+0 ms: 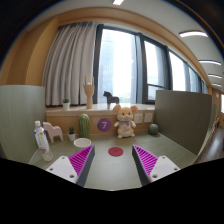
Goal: Pour water
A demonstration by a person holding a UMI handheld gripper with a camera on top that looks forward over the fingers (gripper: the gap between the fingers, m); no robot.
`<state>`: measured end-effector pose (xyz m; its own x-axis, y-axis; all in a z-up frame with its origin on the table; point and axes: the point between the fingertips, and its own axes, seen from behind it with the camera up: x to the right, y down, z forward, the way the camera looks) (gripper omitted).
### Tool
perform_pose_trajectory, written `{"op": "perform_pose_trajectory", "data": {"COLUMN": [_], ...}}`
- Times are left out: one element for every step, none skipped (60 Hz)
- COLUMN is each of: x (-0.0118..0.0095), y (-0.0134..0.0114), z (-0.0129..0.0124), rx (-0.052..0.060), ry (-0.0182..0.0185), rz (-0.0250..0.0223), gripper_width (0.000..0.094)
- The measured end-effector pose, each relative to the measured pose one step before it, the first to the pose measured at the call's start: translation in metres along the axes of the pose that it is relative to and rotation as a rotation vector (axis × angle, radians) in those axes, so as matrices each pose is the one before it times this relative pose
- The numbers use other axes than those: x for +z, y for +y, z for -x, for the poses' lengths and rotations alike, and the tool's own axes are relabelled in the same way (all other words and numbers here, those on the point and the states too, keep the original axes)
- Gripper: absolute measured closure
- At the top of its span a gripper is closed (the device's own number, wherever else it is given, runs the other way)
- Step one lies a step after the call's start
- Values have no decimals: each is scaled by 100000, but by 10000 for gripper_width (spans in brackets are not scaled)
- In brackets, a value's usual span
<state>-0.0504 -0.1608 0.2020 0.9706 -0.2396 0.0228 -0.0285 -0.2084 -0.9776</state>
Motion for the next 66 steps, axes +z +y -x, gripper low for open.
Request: {"op": "perform_pose_trajectory", "data": {"x": [8, 59, 108, 130, 162, 165, 179, -552, 663, 213, 195, 136, 118, 137, 178, 120, 186, 203, 182, 149, 184, 175, 207, 201, 189, 243, 288, 310, 293, 362, 338, 377, 410, 451, 428, 468, 476, 419, 483, 509, 486, 409, 414, 478, 436, 479, 488, 489, 466, 465, 438, 465, 251, 468, 436, 439, 408, 611, 401, 415, 422, 385, 386, 380, 352, 440], "y": [201, 417, 523, 488, 497, 495, 517, 23, 938, 561, 527, 576, 578, 503, 458, 432, 374, 333, 272, 262, 231, 172, 112, 93, 74, 67, -3, -76, -106, -123, -203, -180, -133, -128, -210, -214, -288, -271, -221, -252, -205, -243, -244, -237, -199, -141, -115, -125, -153, -147, -146, -152, -145, -114, -147, -63, -87, 21, -77, -25, 31, 26, 21, 60, 13, -97], "z": [218, 472, 629, 682, 680, 729, 729, -17, 1488, 840, 855, 868, 881, 918, 944, 885, 825, 863, 905, 938, 947, 914, 904, 918, 879, 837, 809, 794, 791, 724, 660, 668, 596, 503, 411, 387, 353, 343, 353, 289, 286, 307, 293, 283, 259, 233, 195, 194, 197, 211, 224, 146, 27, 119, 90, 120, 147, 100, 136, 69, 41, 31, -35, -37, -1, -184], "rx": [6, -100, 24, -121, -85, -60, -72, -109, -49, -143, -200, -115, -134, -156, -101, -64, 5, 14, -8, -79, -25, 38, 83, 136, 76, 77, 32, -50, -68, -104, -235, -220, -263, -215, -181, -189, -130, -55, -39, -28, -37, 0, -57, -47, 20, 161, 255, 266, 191, 95, 49, 72, 70, -39, -73, -213, -182, -392, -295, -300, -192, -167, -182, -293, -424, -712], "ry": [-471, -603, -724, -786, -722, -561, -521, -1113, 32, -592, -676, -854, -961, -1052, -1125, -1055, -1032, -1080, -1215, -1322, -1397, -1419, -1465, -1451, -1472, -1425, -1374, -1283, -1263, -1263, -1288, -1151, -957, -770, -615, -490, -427, -424, -454, -454, -523, -484, -465, -479, -447, -439, -382, -323, -406, -463, -401, -291, -409, -129, -166, -264, -332, -151, -288, -162, 5, 154, 202, 180, 156, -189], "rz": [338, 413, 392, 330, 268, 211, 224, 492, -83, 97, 192, 361, 394, 380, 245, 140, 62, -32, -74, -141, -224, -279, -316, -223, -186, -216, -311, -422, -550, -549, -629, -554, -437, -435, -480, -571, -605, -532, -448, -364, -344, -374, -404, -448, -308, -233, -193, -169, -264, -221, -341, -402, -472, -318, -174, -2, 120, 26, 1, 28, 159, 283, 301, 311, 314, 118], "gripper_width": [172, 172, 172, 171, 172, 171, 171, 173, 172, 172, 172, 172, 172, 170, 171, 169, 168, 168, 168, 168, 168, 167, 167, 167, 167, 166, 167, 168, 168, 168, 167, 167, 166, 163, 162, 163, 163, 162, 163, 162, 162, 163, 162, 162, 162, 163, 162, 162, 162, 163, 163, 163, 163, 163, 163, 163, 164, 163, 164, 164, 165, 163, 164, 163, 164, 163]}}
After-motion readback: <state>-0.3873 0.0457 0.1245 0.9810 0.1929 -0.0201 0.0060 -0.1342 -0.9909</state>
